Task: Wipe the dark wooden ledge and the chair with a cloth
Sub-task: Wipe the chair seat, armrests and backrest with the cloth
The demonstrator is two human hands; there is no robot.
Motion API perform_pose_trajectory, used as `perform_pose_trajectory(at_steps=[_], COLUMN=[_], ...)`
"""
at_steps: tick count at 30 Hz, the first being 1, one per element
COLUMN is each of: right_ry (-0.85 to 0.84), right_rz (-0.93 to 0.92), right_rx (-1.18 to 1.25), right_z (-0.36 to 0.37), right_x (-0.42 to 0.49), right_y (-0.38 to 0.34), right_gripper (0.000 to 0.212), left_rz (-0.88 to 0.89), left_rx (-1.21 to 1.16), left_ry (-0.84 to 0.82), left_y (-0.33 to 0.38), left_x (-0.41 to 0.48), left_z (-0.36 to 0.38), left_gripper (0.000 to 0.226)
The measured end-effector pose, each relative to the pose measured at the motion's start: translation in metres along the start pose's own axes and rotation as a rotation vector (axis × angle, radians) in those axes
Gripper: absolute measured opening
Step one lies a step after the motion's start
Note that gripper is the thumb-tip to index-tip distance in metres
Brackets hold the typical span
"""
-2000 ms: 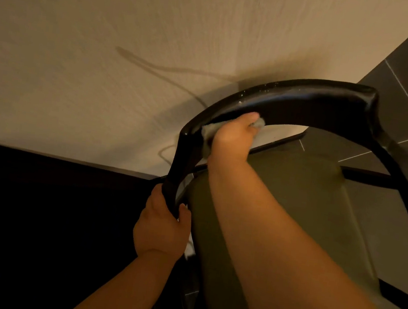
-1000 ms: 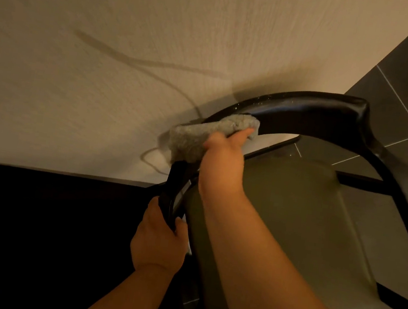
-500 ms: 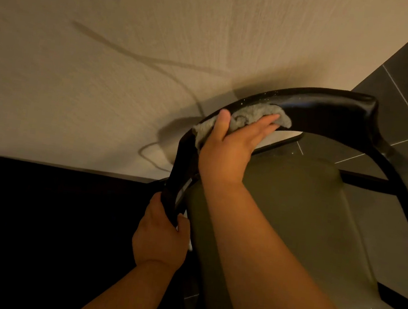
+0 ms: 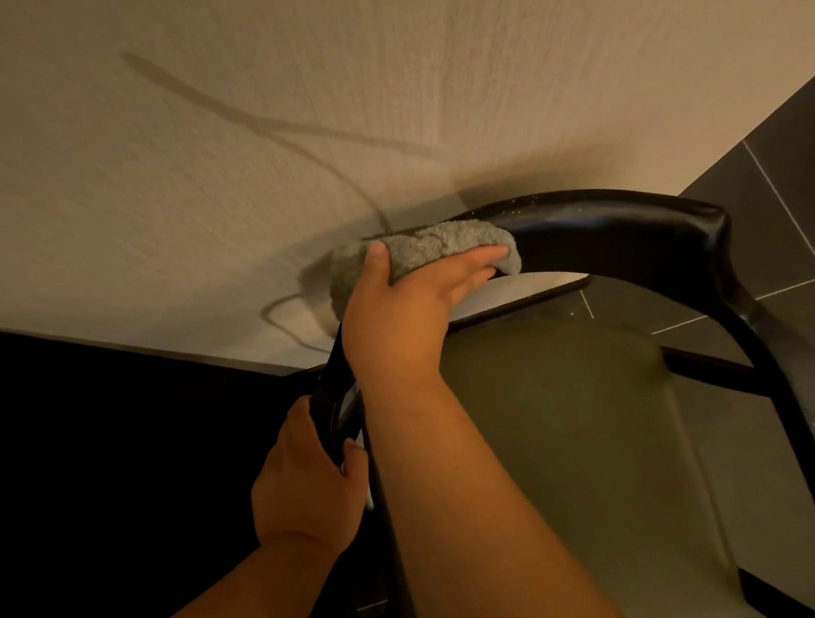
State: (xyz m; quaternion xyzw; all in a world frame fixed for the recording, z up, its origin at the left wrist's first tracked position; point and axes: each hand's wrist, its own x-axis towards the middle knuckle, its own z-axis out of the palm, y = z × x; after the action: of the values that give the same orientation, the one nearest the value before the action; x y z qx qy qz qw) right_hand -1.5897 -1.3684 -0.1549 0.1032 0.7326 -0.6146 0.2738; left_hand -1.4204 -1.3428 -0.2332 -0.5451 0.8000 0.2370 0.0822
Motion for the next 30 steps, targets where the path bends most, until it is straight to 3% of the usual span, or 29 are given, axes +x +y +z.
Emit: perform_pose_trajectory(at_steps=[3,8,16,21,26,30], right_ry=[0.131,0.393,0.182,0.484,0.275,0.373], right_rz=[-0.019,0.063,0.064,0.176,0.224,0.221], right_rx=[0.026,0.313,0.107,0.104,-0.01,-0.034], right_z=[-0.01,-0.04,-0.012,-0.056,-0.037,-0.059], right_x=[0.02,0.065,0.041,0.084,0.056,0.074], right_y=[-0.014,-0.041,0.007,-0.018,-0.014,-0.022], right_gripper=[0.111,0.108,0.109,0.108,0.112,0.115], left_rz=[0.013,0.027,0.033,0.036,0.043,0.043], left_rx=[-0.005,-0.015,-0.041,-0.045,-0.033,-0.03], left_ry=[0.025,0.03,0.028,0.038,0.043,0.032], left_y=[0.002,0.003,0.004,0.003,0.004,0.003], left_x=[-0.002,-0.002,-0.004,-0.003,-0.005,-0.003], left_z=[-0.002,-0.005,-0.007,-0.004,-0.004,-0.004], left_gripper=[0.074,0.068,0.065,0.064,0.068,0.069])
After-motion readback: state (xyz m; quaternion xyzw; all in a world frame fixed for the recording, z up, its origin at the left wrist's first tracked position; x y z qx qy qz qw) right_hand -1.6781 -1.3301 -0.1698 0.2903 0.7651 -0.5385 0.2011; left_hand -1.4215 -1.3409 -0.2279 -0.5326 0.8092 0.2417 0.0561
